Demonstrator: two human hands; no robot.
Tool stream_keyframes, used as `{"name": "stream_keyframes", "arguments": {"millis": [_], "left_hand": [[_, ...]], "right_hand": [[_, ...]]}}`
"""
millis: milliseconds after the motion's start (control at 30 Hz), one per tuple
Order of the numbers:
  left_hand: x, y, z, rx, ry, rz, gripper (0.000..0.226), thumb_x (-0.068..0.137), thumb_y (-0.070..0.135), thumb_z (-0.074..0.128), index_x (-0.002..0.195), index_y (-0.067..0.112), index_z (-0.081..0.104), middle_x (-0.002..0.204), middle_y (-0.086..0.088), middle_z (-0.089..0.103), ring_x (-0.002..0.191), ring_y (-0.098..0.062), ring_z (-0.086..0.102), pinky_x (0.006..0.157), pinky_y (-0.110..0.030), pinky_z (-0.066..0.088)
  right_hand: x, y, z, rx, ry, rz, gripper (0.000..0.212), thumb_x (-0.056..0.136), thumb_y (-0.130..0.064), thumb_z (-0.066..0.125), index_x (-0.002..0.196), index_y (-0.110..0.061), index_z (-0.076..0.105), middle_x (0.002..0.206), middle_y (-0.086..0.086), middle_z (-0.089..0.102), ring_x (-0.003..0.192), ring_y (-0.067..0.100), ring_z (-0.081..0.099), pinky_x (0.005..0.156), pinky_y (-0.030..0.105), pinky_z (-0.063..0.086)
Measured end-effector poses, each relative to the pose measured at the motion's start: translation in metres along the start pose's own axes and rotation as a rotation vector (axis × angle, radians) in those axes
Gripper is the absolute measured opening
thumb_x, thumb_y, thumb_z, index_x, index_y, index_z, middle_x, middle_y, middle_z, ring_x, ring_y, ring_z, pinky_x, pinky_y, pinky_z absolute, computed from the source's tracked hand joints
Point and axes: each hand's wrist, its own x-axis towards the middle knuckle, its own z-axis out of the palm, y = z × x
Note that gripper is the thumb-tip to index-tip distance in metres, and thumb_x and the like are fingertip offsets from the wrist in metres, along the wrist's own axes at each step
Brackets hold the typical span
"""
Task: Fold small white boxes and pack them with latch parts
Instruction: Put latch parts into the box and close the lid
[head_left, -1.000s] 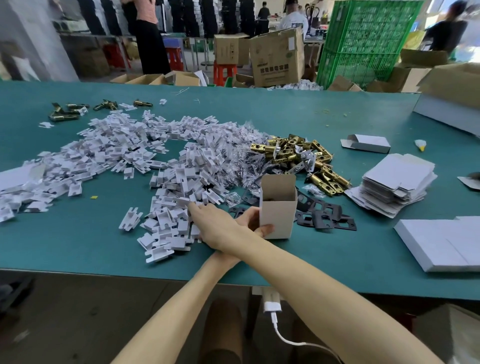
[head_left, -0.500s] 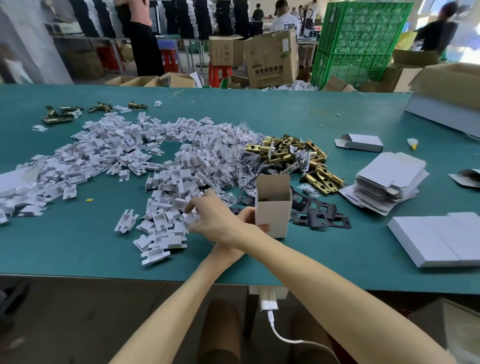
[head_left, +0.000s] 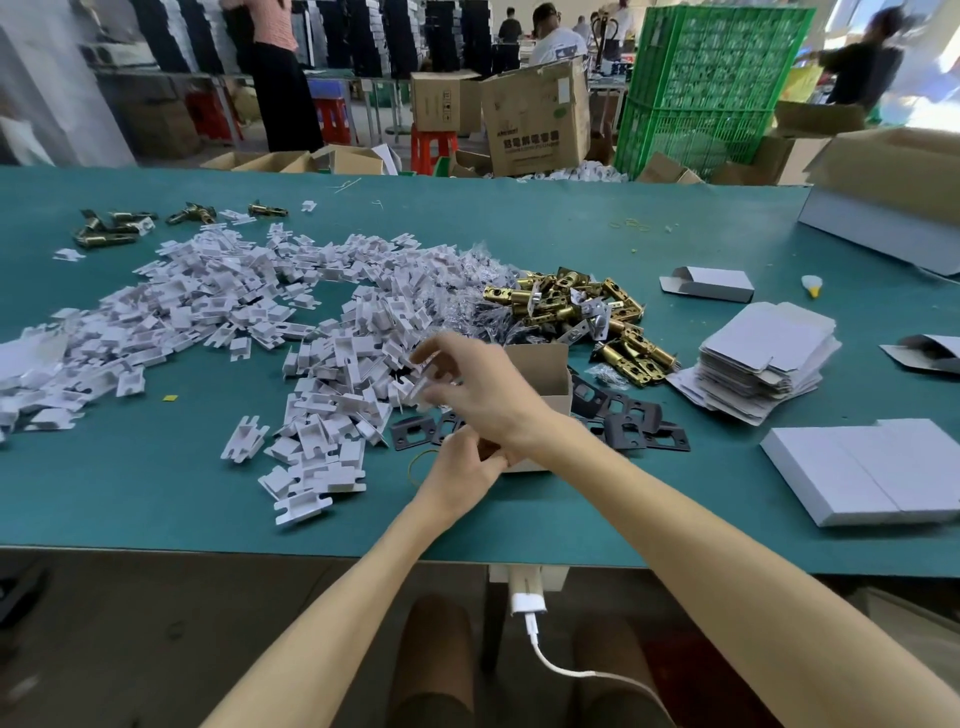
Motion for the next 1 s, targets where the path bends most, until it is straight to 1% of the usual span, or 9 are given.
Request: {"name": "stream_keyframes", "arguments": {"millis": [67,133,267,333,400,467,633,767,1000], "left_hand": [[0.001,0.000,-0.001,-0.013,0.009,-0.012,0.027,0.094,0.016,0.077,0.118,0.021,0.065,0.108,0.009,0.077,0.105,-0.005,0.072,0.091,-0.018,0.053],[0.002,-0.002,-0.001,-0.049,0.013,-0.022,0.027,0.094,0.018,0.077,0.115,0.028,0.063,0.109,0.013,0.076,0.104,0.000,0.071,0.089,-0.014,0.053],[0.001,-0.003,-0.001,-0.099,0.013,-0.030,0.030,0.094,0.017,0.077,0.115,0.033,0.062,0.115,0.015,0.074,0.107,0.001,0.070,0.091,-0.014,0.053],[0.001,-0.003,-0.001,-0.105,0.016,-0.027,0.031,0.094,0.017,0.077,0.115,0.034,0.062,0.117,0.014,0.074,0.109,0.000,0.070,0.093,-0.016,0.053],[0.001,-0.003,-0.002,-0.116,0.019,-0.032,0.031,0.094,0.017,0.077,0.114,0.035,0.062,0.117,0.015,0.075,0.109,-0.001,0.070,0.094,-0.017,0.054],[0.001,-0.004,-0.001,-0.132,0.023,-0.035,0.031,0.094,0.018,0.077,0.114,0.036,0.063,0.114,0.016,0.076,0.109,-0.002,0.070,0.094,-0.018,0.054],[0.001,-0.004,-0.001,-0.151,0.022,-0.034,0.029,0.095,0.019,0.076,0.115,0.035,0.062,0.116,0.017,0.075,0.112,-0.004,0.070,0.096,-0.021,0.055],[0.001,-0.002,-0.001,-0.154,0.020,-0.034,0.026,0.096,0.025,0.073,0.118,0.035,0.062,0.117,0.018,0.075,0.111,-0.002,0.070,0.095,-0.022,0.055],[0.001,-0.001,-0.001,-0.163,0.023,-0.044,0.028,0.097,0.027,0.072,0.122,0.029,0.060,0.122,0.013,0.072,0.111,0.001,0.069,0.094,-0.020,0.055]], "right_hand": [[-0.001,-0.002,-0.019,-0.012,0.073,-0.033,0.028,0.089,-0.005,0.075,0.115,-0.010,0.065,0.101,0.002,0.070,0.094,0.013,0.067,0.085,0.020,0.054],[-0.002,-0.002,-0.044,-0.075,0.108,-0.032,0.027,0.087,-0.010,0.078,0.111,-0.011,0.066,0.096,-0.004,0.068,0.088,0.005,0.065,0.079,0.017,0.052],[-0.009,0.010,-0.089,-0.284,0.101,-0.002,0.023,0.085,-0.012,0.082,0.105,-0.011,0.071,0.091,-0.005,0.070,0.083,0.004,0.063,0.081,0.026,0.055],[-0.014,0.017,-0.098,-0.383,0.079,-0.016,0.021,0.086,-0.011,0.081,0.106,-0.013,0.075,0.091,-0.006,0.071,0.078,0.001,0.061,0.081,0.024,0.054],[-0.018,0.025,-0.098,-0.500,0.066,-0.038,0.025,0.088,-0.010,0.078,0.113,-0.013,0.076,0.099,-0.001,0.067,0.081,0.009,0.058,0.076,0.019,0.046],[-0.021,0.033,-0.095,-0.570,0.065,-0.037,0.030,0.092,-0.009,0.073,0.122,-0.013,0.074,0.106,0.003,0.054,0.092,0.021,0.056,0.079,0.027,0.044],[-0.027,0.041,-0.089,-0.611,0.058,-0.073,0.038,0.098,-0.007,0.065,0.135,-0.015,0.062,0.114,0.003,0.051,0.095,0.029,0.061,0.082,0.043,0.053],[-0.029,0.046,-0.087,-0.636,0.062,-0.096,0.043,0.093,-0.010,0.070,0.133,-0.018,0.058,0.125,0.001,0.061,0.104,0.024,0.063,0.076,0.031,0.048],[-0.029,0.058,-0.086,-0.584,0.057,-0.116,0.048,0.096,-0.020,0.070,0.141,-0.018,0.053,0.123,0.001,0.056,0.110,0.020,0.055,0.088,0.038,0.052]]}}
